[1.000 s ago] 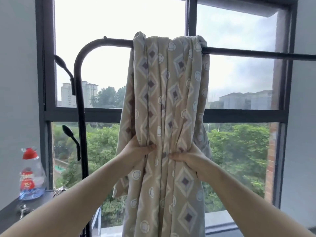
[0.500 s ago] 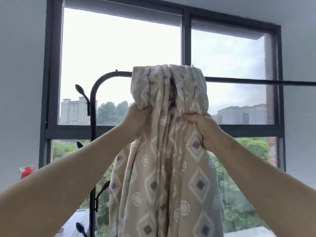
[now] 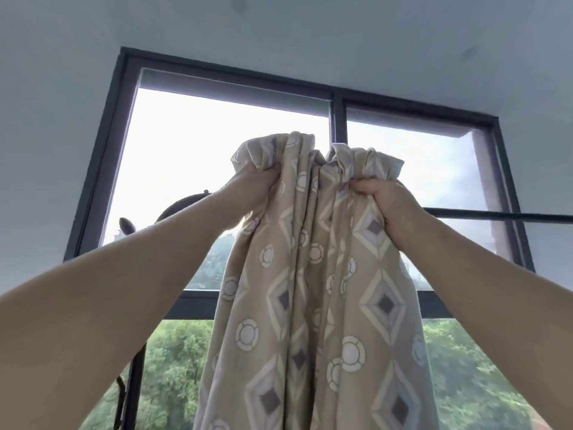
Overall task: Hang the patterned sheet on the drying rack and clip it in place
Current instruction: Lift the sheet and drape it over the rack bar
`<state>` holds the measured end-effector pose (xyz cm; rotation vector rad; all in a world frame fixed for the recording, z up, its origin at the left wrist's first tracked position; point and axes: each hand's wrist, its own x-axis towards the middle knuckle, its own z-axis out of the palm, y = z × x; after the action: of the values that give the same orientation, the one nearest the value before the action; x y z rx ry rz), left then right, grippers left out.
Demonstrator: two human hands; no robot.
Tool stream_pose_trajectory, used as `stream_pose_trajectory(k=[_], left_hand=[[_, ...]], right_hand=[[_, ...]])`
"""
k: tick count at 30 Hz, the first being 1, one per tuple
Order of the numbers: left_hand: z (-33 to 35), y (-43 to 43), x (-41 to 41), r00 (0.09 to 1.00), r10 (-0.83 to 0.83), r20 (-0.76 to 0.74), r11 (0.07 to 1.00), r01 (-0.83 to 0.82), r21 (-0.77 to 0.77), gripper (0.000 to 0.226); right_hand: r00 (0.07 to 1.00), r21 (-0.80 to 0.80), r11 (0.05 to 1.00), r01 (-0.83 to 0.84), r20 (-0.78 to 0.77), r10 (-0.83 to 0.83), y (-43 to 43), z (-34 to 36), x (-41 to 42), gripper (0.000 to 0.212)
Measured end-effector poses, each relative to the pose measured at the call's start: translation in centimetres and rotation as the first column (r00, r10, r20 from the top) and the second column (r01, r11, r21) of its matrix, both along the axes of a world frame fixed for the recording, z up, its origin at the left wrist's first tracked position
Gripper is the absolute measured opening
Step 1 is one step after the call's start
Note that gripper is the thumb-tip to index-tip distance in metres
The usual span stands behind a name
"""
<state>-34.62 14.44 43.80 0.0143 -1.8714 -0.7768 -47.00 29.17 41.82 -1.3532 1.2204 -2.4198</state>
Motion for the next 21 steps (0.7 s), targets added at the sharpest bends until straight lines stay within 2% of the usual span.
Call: stream_pose_trajectory(k=[3,5,8,11,13,15,16,17,18,19,20,21], left_hand=[[1.6,-1.2,-1.0,0.998,0.055,0.025,0.995,-0.052,-0.087,0.025],[2.1,-1.9,-1.6,0.994,0.098,0.055,0.987,-0.09,-0.131,0.032],[3.2,-3.0,-2.0,0.972,0.214,0.095,0.956,-0.188,-0.225,0.051],[5.6,-3.7,-1.5,0.974,0.192,0.122,0.978,-0.178,-0.113,0.078],[7.4,-4.1,-1.7,0.979,0.197,0.051,0.98,-0.196,-0.037,0.095],[8.2,-5.3,-2.7,0.919,0.395,-0.005,0.915,-0.394,-0.082,0.096],[8.0,-5.8,-3.1,0.853,0.522,0.015,0.848,-0.516,-0.119,0.091],[7.9,-6.9,-3.8,0.814,0.574,0.089,0.817,-0.562,-0.131,0.087],[7.9,-8.1,-4.5,0.805,0.551,0.218,0.834,-0.537,-0.126,0.081],[7.5,-8.4,-4.9,0.771,0.507,0.386,0.857,-0.498,-0.131,0.064],[7.1,-8.6,-5.2,0.682,0.5,0.534,0.853,-0.492,-0.172,0.04],[6.7,-8.4,-5.5,0.609,0.529,0.591,0.83,-0.516,-0.211,0.023]], right_hand=[[0.996,-0.02,0.998,0.063,-0.065,-0.064,-1.3,1.6,-0.9,0.023],[0.993,-0.028,0.996,0.08,-0.087,-0.082,-2.1,2.4,-1.4,0.015],[0.98,-0.027,0.989,0.147,-0.13,-0.15,-3.3,3.6,-2.4,0.012],[0.941,-0.009,0.961,0.278,-0.2,-0.274,-4.3,5.9,-3.8,0.025],[0.887,-0.067,0.92,0.385,-0.249,-0.389,-5.1,8.1,-4.2,0.014],[0.842,-0.099,0.899,0.428,-0.319,-0.436,-6.3,9.5,-3.8,0.007],[0.851,-0.054,0.913,0.404,-0.345,-0.396,-6.9,9.5,-3.7,0.016],[0.875,0.055,0.928,0.369,-0.357,-0.327,-7.3,9.2,-3.6,0.025],[0.887,0.215,0.905,0.367,-0.375,-0.27,-7.7,8.6,-3.8,0.033],[0.879,0.408,0.819,0.405,-0.42,-0.225,-7.8,8.0,-4.0,0.041],[0.871,0.587,0.679,0.442,-0.46,-0.17,-8.0,7.6,-4.3,0.055],[0.871,0.708,0.531,0.466,-0.474,-0.133,-8.1,7.4,-4.7,0.066]])
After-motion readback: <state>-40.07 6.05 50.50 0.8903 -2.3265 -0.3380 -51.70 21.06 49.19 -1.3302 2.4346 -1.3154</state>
